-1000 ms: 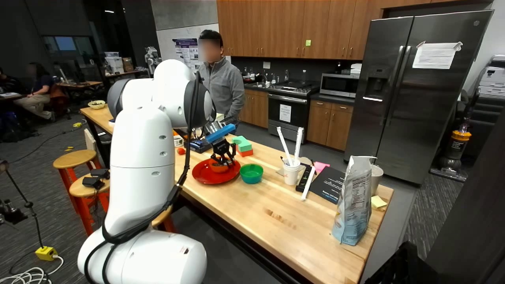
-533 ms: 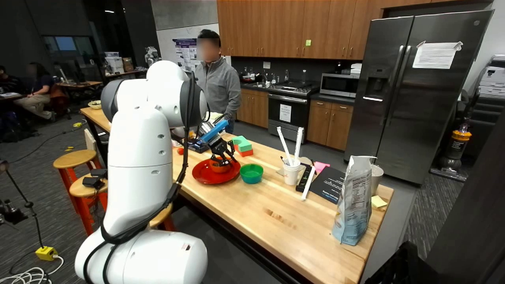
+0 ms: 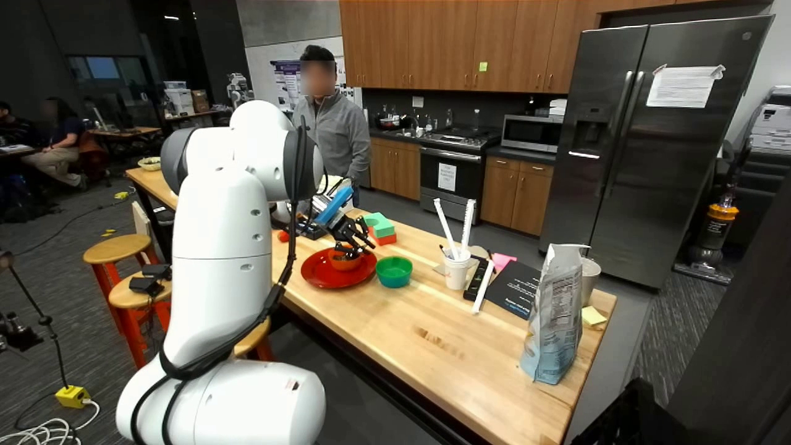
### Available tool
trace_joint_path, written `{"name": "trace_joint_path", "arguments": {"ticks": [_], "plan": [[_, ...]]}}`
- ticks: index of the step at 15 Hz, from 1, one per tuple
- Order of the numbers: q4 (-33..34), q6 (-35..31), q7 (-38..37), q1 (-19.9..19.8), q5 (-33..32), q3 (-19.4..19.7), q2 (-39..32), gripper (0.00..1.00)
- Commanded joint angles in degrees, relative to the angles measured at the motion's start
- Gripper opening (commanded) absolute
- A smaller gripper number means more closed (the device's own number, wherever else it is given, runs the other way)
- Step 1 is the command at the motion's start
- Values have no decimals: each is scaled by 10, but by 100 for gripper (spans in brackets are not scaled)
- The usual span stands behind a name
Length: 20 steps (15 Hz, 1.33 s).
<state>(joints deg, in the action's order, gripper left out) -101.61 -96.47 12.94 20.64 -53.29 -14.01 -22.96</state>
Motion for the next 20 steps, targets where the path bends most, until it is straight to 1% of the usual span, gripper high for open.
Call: {"name": "trace_joint_path", "arguments": {"ticks": [1,4,7,10,20], "plan": [[-2,-7,-17,1,-45,1,1,6],[-3,-8,-35,1,-78,1,3,6],[-3,-13,-43,-3,-91,-1,0,6],[-2,-21,-36,-6,-86,-2,-4,6],[5,-12,3,-7,-75,-4,-30,6]]}}
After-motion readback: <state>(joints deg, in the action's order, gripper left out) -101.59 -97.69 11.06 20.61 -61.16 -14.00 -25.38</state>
